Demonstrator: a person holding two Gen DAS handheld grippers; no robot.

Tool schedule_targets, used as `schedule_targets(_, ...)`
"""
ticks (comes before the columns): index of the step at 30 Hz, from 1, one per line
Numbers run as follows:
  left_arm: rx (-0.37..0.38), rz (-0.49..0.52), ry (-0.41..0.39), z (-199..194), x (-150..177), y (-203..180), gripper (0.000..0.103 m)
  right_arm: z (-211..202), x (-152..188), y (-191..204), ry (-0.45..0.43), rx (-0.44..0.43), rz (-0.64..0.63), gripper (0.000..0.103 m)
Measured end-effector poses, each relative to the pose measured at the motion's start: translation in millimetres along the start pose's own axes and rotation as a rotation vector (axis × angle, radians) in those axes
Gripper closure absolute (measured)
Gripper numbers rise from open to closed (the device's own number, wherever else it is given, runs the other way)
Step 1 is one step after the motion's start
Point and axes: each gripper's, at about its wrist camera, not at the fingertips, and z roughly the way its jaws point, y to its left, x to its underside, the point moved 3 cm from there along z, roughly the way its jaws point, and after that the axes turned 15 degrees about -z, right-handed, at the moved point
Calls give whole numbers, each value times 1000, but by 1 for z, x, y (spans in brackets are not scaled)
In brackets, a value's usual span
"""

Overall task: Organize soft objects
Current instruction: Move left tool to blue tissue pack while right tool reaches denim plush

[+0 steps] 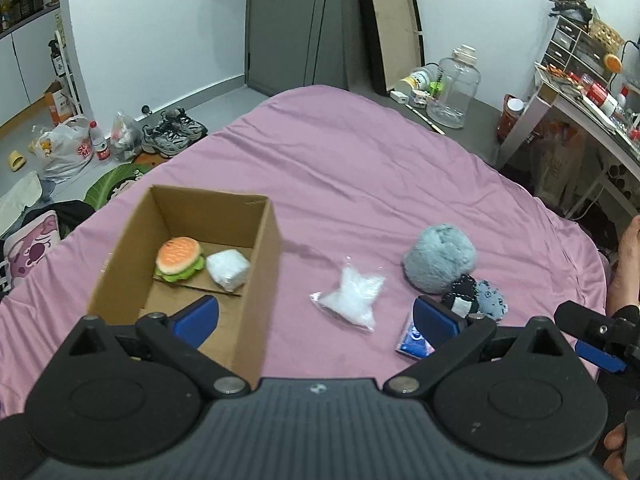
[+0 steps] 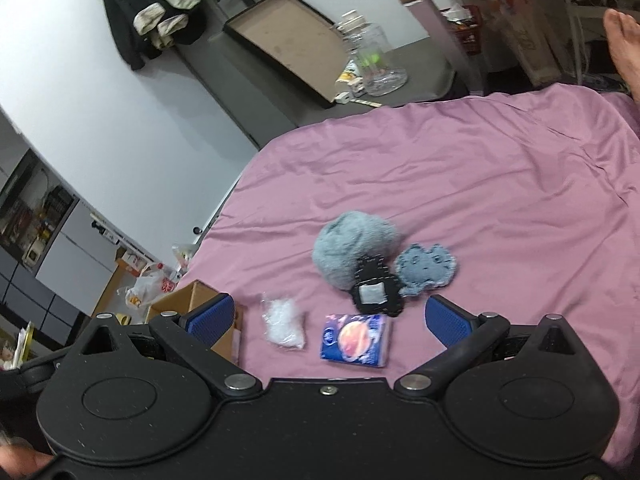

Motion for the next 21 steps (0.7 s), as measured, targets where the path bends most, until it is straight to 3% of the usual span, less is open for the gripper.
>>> schedule_targets(8, 0, -44, -7, 24, 21, -25, 1, 11, 6, -33, 0, -1, 79, 0)
schedule_targets(18, -43, -86, 53, 65, 43, -41, 2, 32, 12, -68, 31, 44, 162, 1)
schedule_targets(21, -60, -108, 57, 76, 46, -45, 3, 36, 11, -77, 21, 54, 173, 8)
